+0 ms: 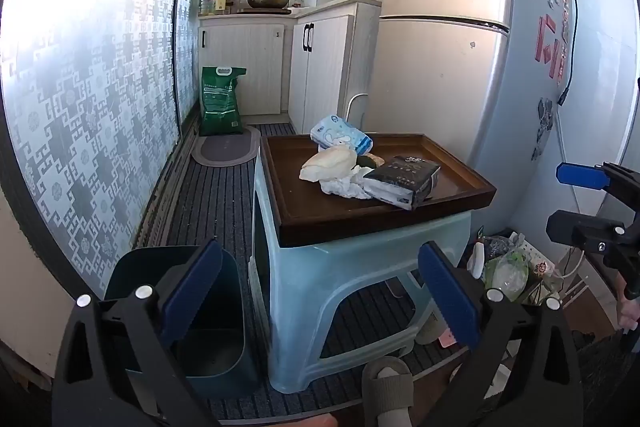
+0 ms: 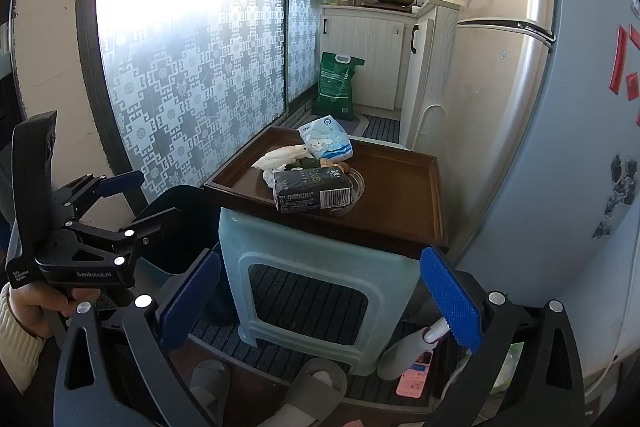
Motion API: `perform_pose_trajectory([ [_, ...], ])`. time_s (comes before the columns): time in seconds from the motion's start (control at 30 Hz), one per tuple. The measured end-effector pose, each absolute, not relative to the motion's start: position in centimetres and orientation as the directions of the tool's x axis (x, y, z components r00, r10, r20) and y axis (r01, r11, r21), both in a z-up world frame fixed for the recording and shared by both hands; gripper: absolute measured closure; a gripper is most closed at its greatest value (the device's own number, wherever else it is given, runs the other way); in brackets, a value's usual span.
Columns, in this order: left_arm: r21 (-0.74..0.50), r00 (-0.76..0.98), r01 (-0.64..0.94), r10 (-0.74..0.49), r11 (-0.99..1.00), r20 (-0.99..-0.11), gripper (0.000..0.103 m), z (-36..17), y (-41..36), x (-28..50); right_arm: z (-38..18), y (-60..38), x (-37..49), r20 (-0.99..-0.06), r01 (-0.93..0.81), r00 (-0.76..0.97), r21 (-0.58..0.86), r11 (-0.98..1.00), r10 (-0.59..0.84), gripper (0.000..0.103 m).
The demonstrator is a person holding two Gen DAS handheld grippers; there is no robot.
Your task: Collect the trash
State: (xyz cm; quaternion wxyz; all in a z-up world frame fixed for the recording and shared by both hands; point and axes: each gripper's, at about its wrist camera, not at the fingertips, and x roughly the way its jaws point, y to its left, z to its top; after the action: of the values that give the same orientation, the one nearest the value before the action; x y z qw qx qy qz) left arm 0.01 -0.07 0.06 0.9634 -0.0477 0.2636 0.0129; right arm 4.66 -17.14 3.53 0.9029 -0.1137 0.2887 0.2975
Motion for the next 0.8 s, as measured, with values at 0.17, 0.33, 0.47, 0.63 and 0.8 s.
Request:
perform_pose_trajectory([
  [0.17,-0.074,0.859,-0.044,0.000,0.996,-0.511,0.003,0.00,-0.43,0.07,3.53,-17.13,4.65,-0.589,-0.603,0.656,-0.034,0.797,0.471,0.002],
  [0.33,-0.073,0.860,-0.044,0.000,0.996,-0.511,0.003,-0.05,-0.46,0.11,3.54,-17.12,4.64,-0.590,-0.603,0.656,-0.034,0.797,0.471,0.002],
  [0.47,-0.073,0.860,-0.044,0.000,0.996,-0.510,0.003,-0.05,-0.48,0.09,3.53,-17.09,4.62,-0.590,-0.602,0.657,-0.035,0.798,0.470,0.002],
  [0.63,-0.072,0.860,-0.044,0.001,0.996,-0.510,0.003,-0.04,-0.50,0.09,3.49,-17.06,4.63,-0.591,-0.602,0.656,-0.036,0.797,0.469,0.002],
  [0.8,-0.072,0.860,-0.043,0.000,0.996,-0.510,0.003,-0.04,-0.53,0.12,3.47,-17.05,4.64,-0.591,-0.602,0.656,-0.035,0.797,0.470,0.002],
])
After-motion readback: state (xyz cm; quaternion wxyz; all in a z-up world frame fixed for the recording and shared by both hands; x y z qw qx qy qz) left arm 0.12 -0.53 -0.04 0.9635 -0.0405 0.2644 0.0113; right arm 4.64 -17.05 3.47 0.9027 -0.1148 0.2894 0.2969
